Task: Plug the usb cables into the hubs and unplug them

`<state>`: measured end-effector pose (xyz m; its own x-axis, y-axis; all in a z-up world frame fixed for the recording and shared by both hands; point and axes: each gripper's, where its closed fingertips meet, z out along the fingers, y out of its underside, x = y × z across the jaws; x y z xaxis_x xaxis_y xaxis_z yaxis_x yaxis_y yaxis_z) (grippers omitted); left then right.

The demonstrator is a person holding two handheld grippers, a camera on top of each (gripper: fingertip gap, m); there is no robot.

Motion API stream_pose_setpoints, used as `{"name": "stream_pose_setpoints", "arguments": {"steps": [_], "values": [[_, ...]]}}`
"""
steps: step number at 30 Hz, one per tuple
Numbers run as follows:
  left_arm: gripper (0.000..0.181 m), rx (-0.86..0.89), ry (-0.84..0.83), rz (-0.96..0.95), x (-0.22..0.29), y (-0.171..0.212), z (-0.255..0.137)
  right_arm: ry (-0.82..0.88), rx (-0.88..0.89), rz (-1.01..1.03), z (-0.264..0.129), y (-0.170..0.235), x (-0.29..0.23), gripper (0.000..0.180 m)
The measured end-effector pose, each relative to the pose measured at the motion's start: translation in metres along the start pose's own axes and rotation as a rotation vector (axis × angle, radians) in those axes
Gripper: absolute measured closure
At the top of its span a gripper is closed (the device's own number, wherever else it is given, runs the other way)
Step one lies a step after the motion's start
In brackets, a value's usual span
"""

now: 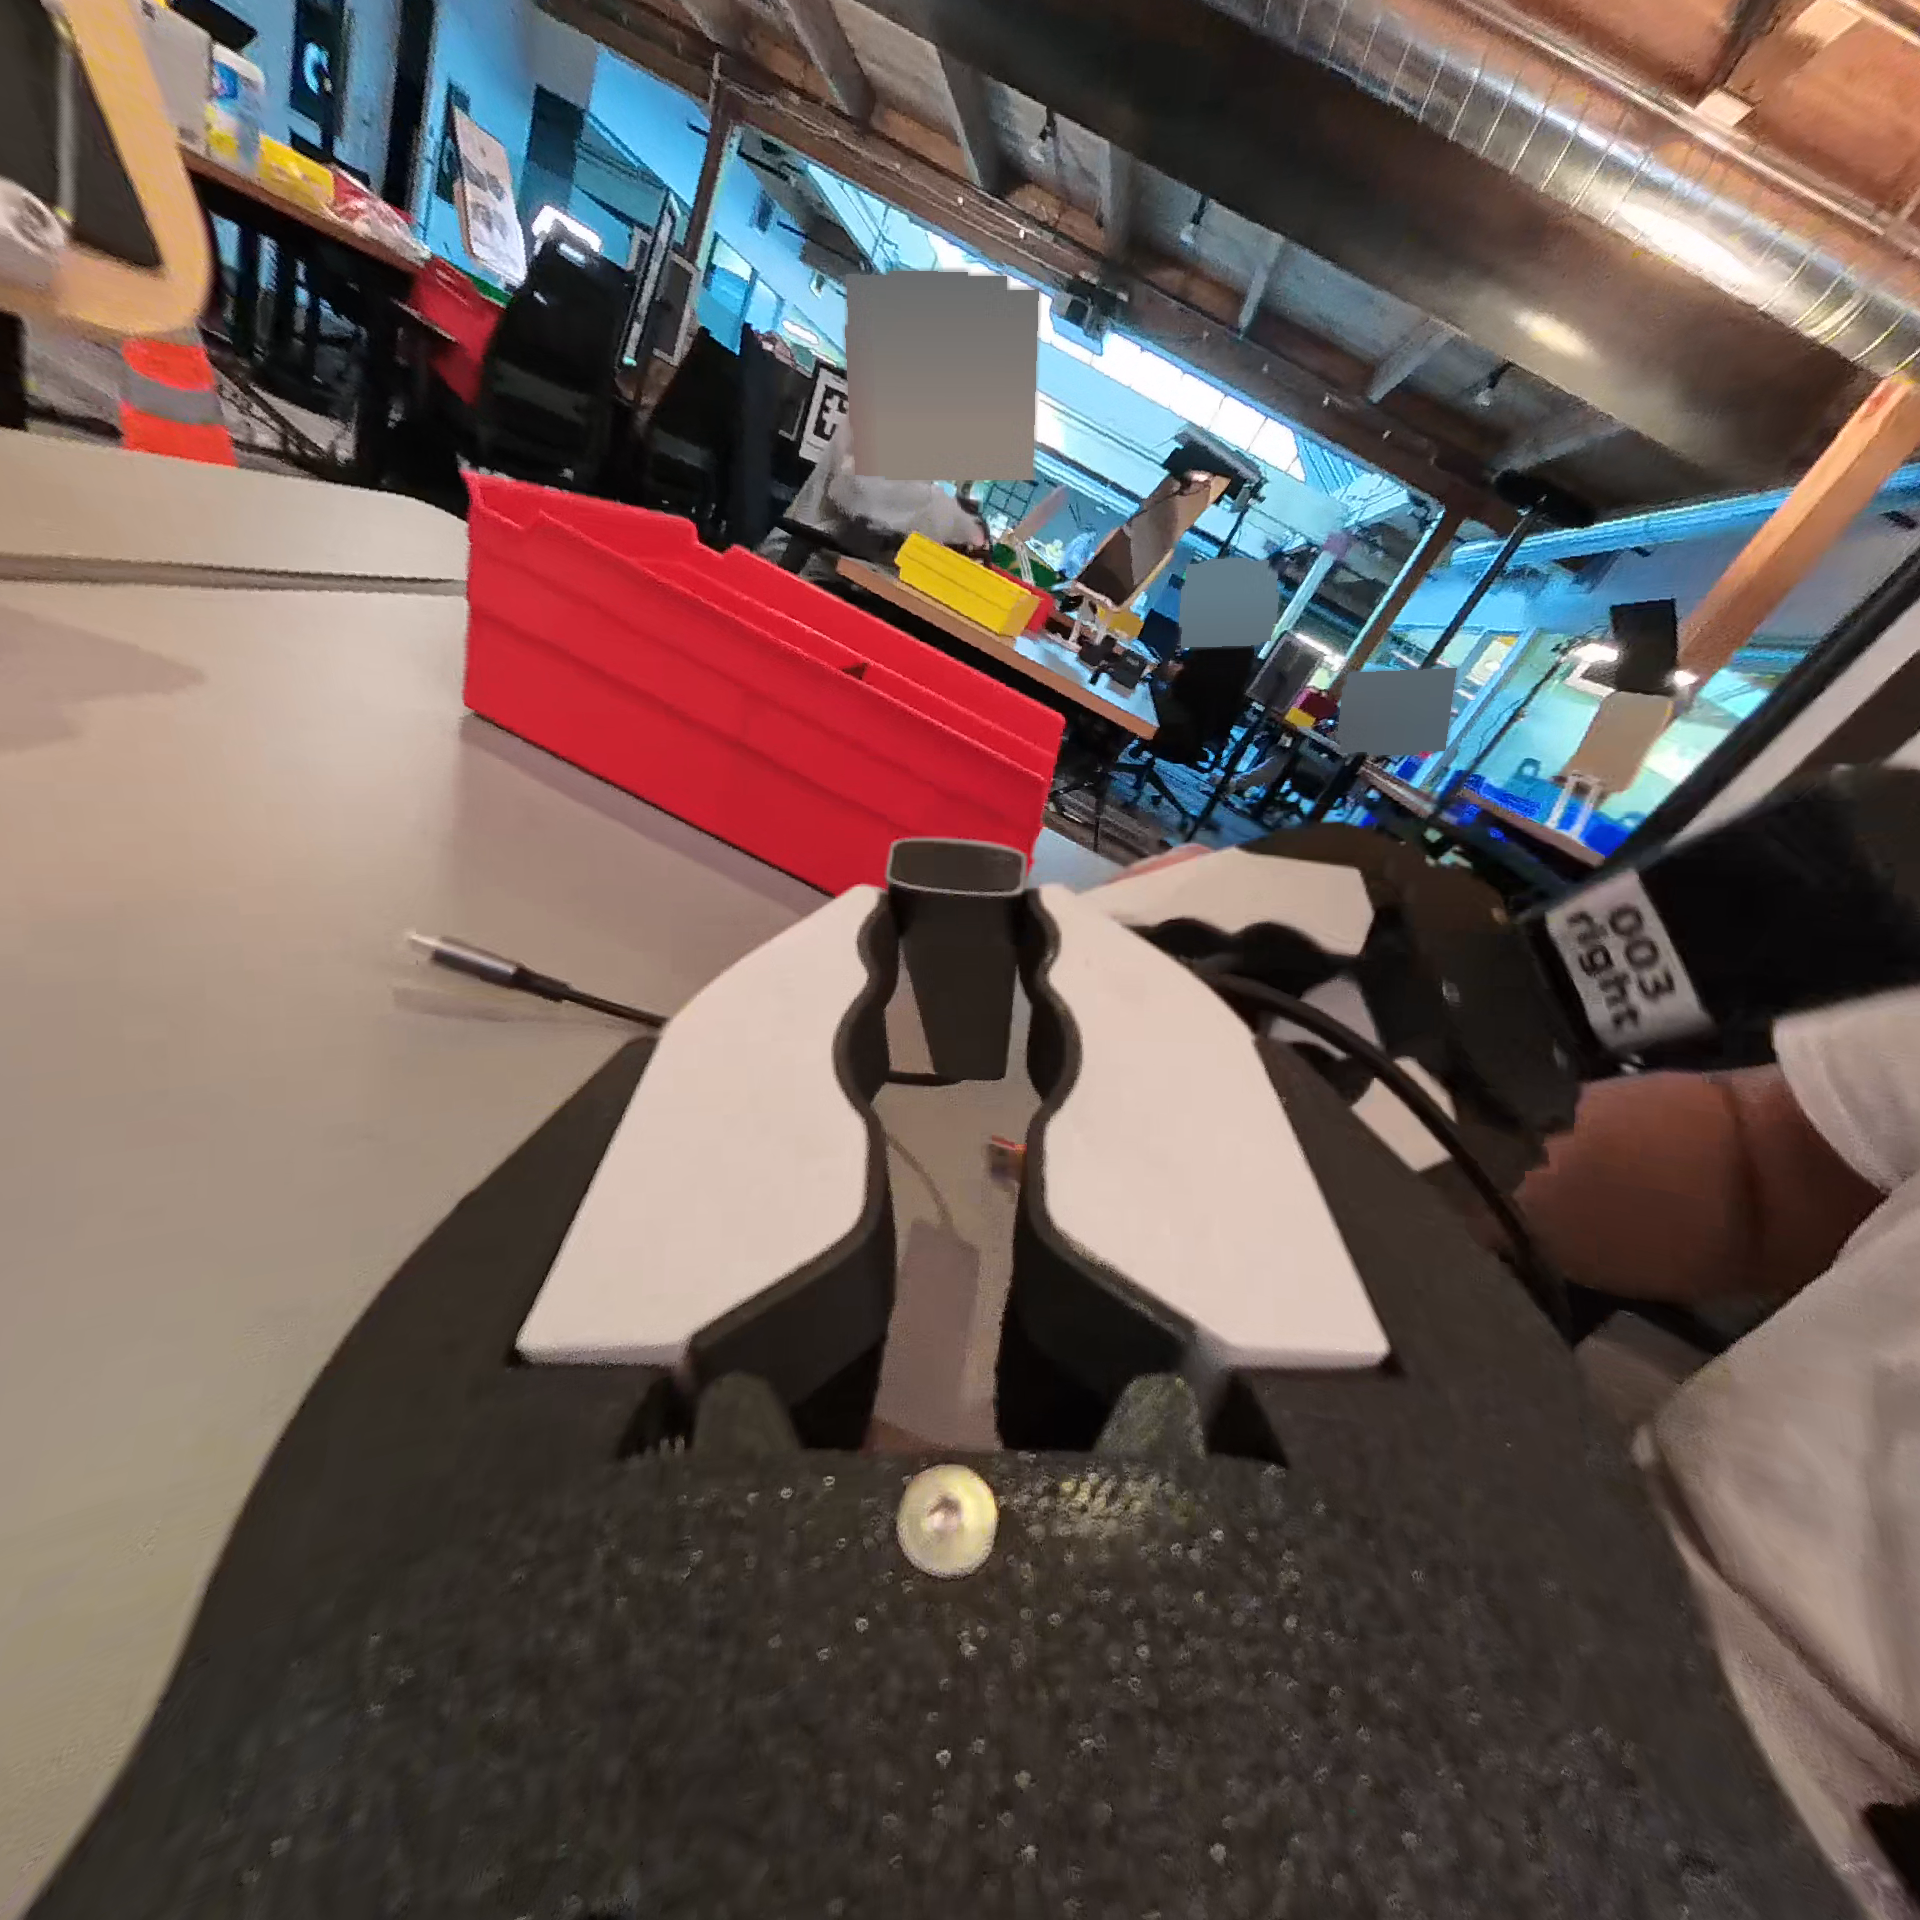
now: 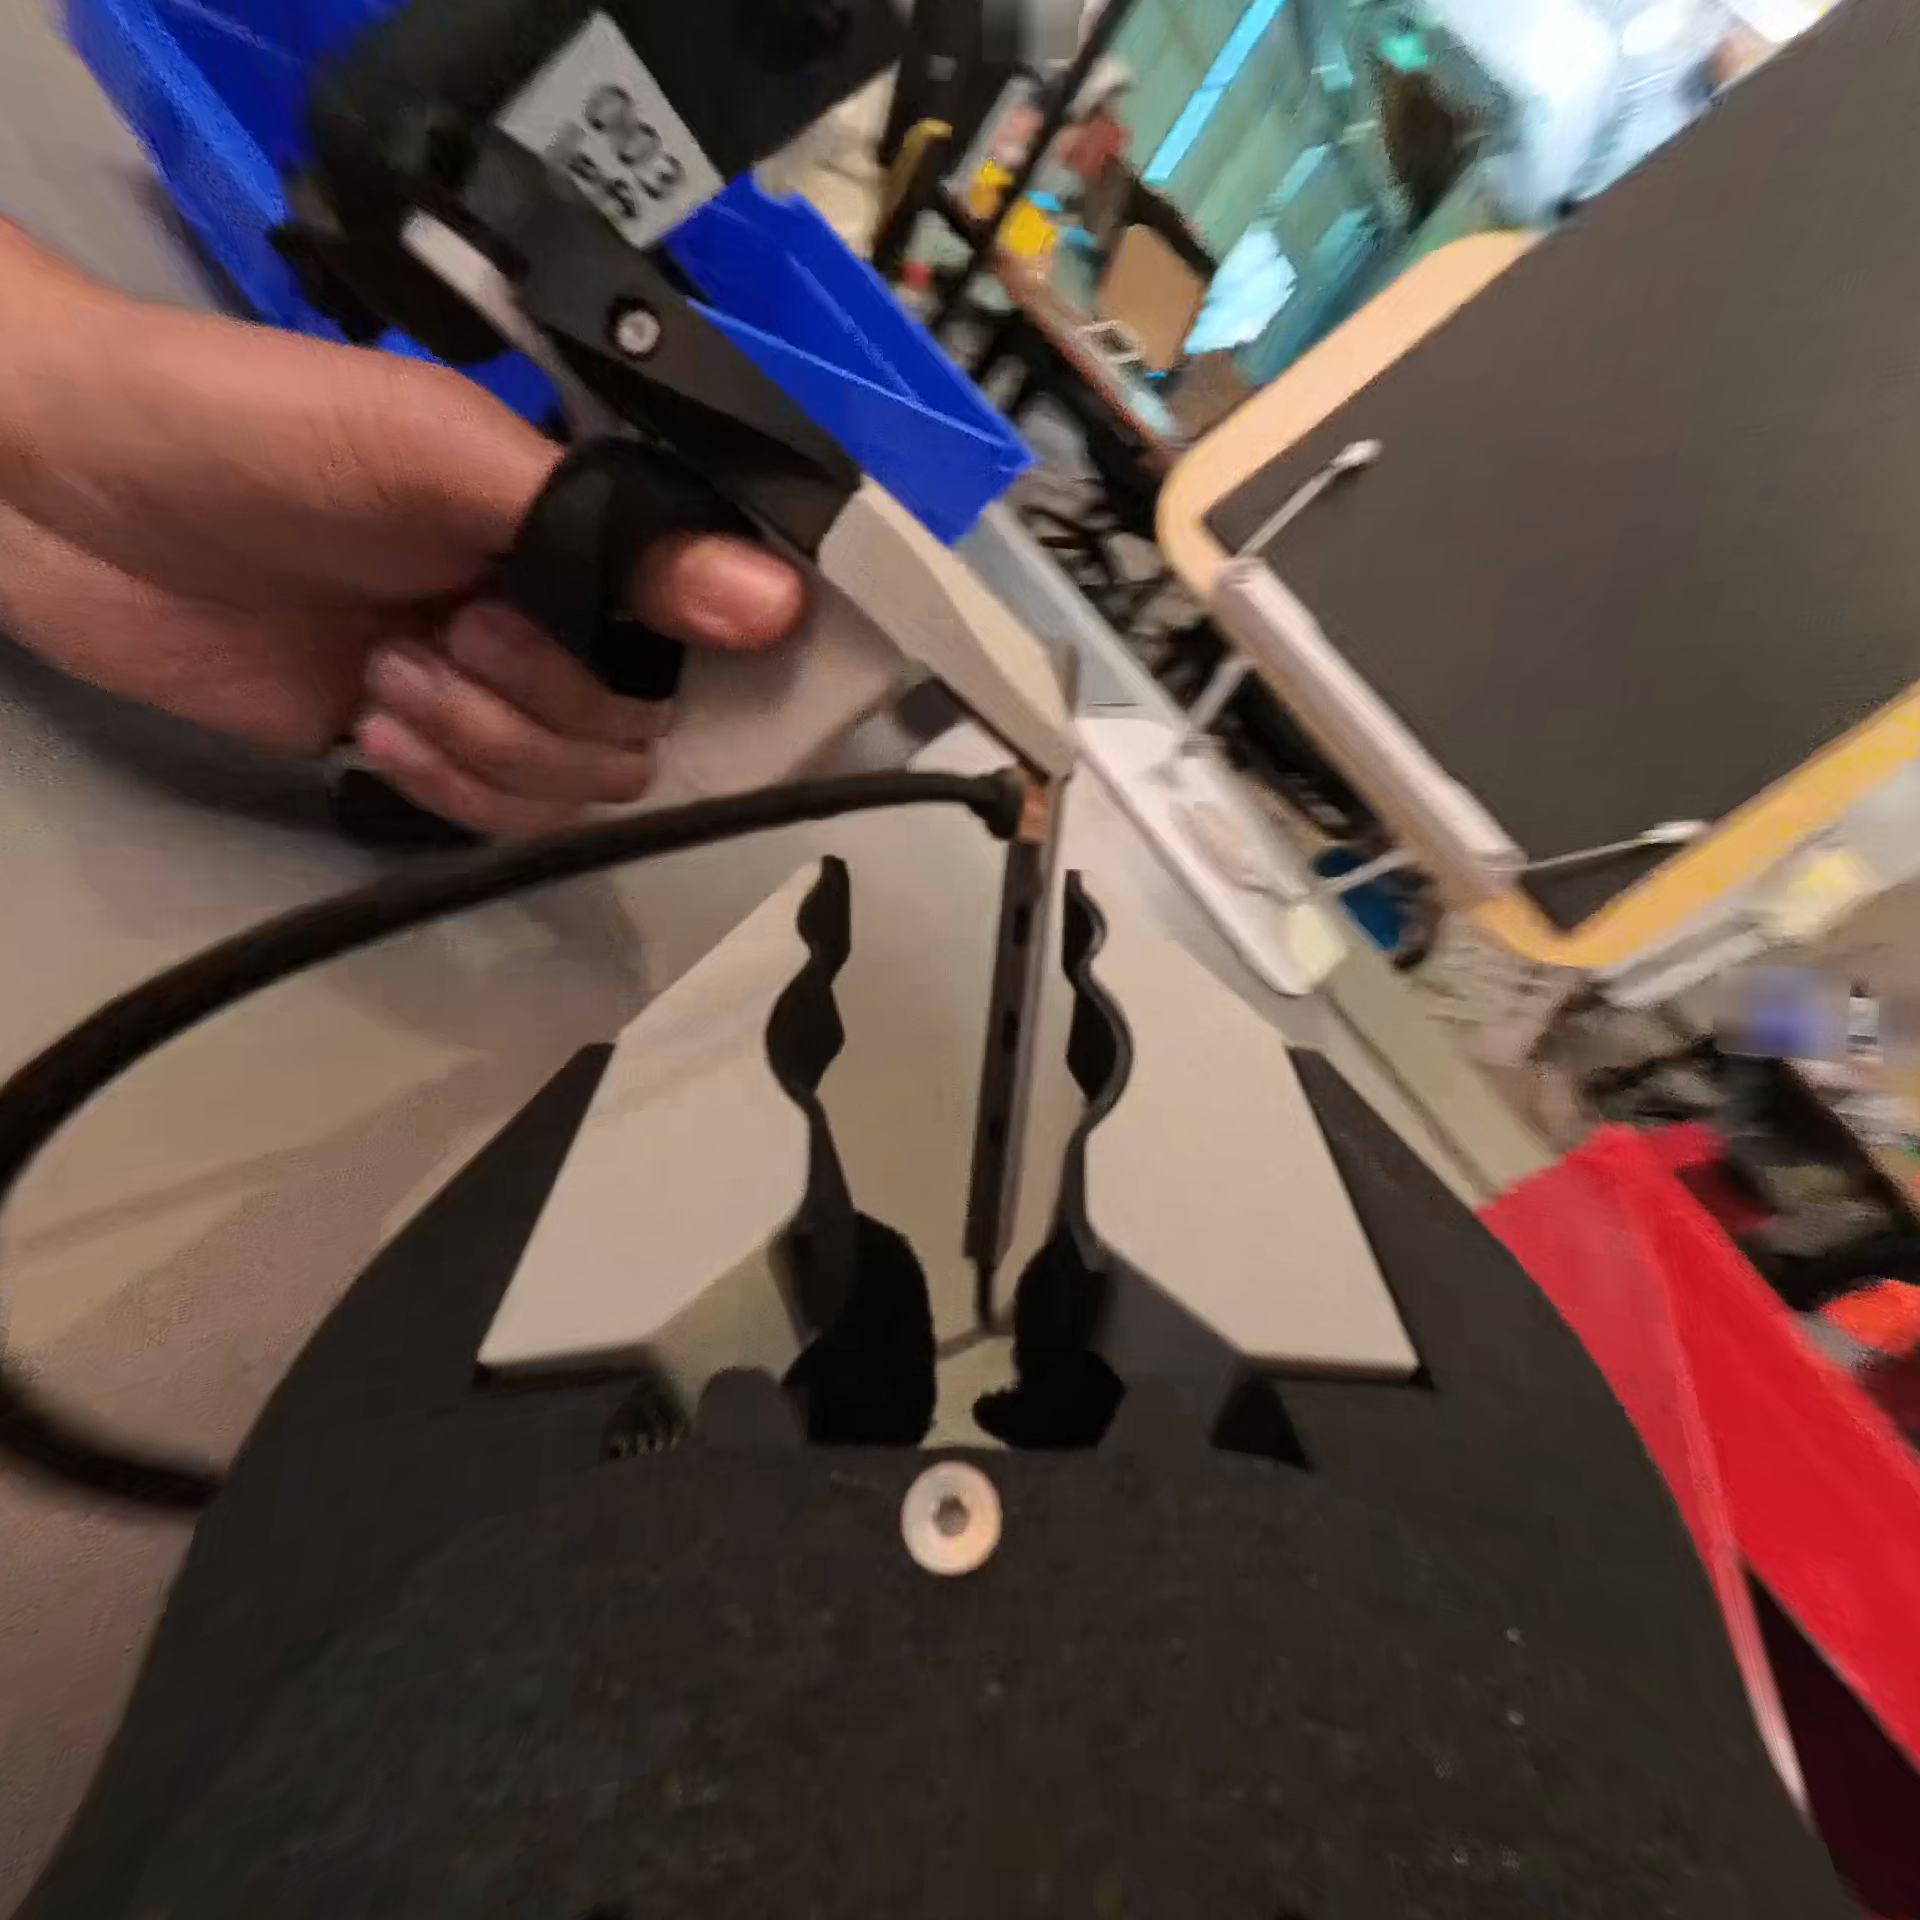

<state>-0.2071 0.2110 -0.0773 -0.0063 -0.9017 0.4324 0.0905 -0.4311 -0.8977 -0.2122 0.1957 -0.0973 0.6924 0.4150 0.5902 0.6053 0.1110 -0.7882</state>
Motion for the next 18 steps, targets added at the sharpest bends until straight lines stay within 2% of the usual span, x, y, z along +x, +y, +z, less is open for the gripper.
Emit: {"name": "stream_pose_setpoints", "arguments": {"steps": [2, 5, 9, 14, 18], "values": [[0.158, -0.008, 0.014, -0.008, 0.004, 0.005, 0.002, 0.116, 0.032, -0.050, 0.001, -0.006, 0.011, 0.156], [0.158, -0.008, 0.017, -0.018, 0.004, 0.007, 0.002, 0.107, 0.042, -0.033, 0.001, -0.011, 0.011, 0.173], [0.158, -0.032, -0.015, -0.002, -0.001, 0.009, 0.002, 0.106, -0.015, -0.088, 0.005, -0.006, 0.011, 0.175], [0.157, -0.060, -0.085, 0.146, -0.004, 0.006, 0.002, 0.088, -0.026, -0.012, 0.006, -0.007, 0.015, 0.176], [0.157, -0.104, -0.090, 0.158, -0.006, 0.012, 0.004, 0.055, -0.038, 0.053, 0.005, -0.001, 0.014, 0.175]]}}
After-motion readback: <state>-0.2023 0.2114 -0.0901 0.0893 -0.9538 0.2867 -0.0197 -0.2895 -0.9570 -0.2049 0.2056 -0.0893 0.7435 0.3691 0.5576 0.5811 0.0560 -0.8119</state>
